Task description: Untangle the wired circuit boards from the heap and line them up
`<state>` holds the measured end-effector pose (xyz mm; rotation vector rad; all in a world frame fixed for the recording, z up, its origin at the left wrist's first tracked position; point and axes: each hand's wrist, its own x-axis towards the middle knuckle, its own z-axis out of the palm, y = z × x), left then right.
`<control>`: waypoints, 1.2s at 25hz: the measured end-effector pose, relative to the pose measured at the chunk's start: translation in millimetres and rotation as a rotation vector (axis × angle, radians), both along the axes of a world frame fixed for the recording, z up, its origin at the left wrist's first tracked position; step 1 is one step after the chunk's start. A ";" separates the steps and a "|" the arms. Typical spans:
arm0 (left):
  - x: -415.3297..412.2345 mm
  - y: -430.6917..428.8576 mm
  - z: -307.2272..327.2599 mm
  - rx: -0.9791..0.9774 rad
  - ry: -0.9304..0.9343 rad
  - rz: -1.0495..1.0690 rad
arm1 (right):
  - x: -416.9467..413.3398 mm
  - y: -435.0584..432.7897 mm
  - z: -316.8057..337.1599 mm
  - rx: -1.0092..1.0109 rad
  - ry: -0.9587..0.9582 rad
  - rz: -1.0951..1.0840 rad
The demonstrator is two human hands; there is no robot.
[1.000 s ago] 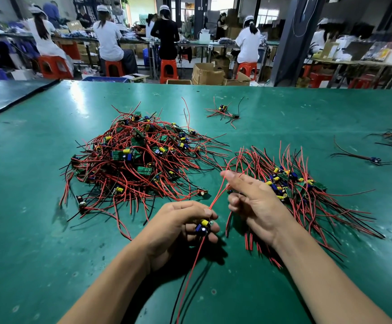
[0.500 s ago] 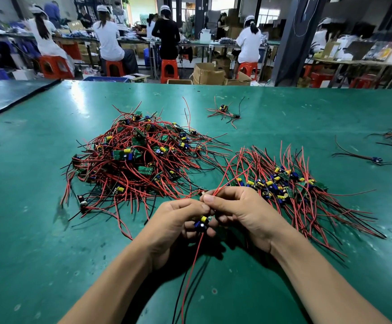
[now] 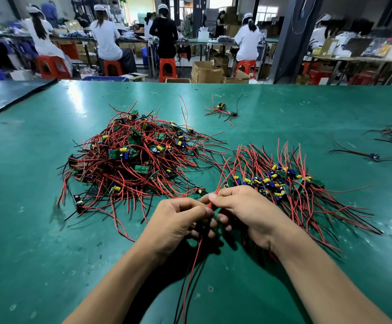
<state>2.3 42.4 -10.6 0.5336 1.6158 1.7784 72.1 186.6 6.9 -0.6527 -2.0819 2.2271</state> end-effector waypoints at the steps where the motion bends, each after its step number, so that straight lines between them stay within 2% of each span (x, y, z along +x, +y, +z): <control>1: 0.4 0.2 1.1 -0.006 0.004 -0.009 | -1.0 1.0 -0.8 0.026 -0.005 -0.028; 10: 3.0 0.5 5.8 -0.022 0.014 -0.035 | -6.9 13.6 -12.0 0.163 0.065 -0.245; 15: 3.8 -0.9 6.2 -0.019 0.002 -0.043 | -9.0 15.8 -16.0 0.141 0.159 -0.341; 23: 4.3 -1.5 9.4 -0.013 -0.044 -0.051 | -7.6 18.1 -15.2 0.215 0.280 -0.469; 25: 4.4 -1.7 9.8 -0.019 -0.037 -0.061 | -8.9 17.6 -13.8 0.171 0.294 -0.499; 30: 3.6 -2.4 9.5 -0.019 -0.043 -0.063 | -10.9 18.7 -7.9 -0.094 0.336 -0.525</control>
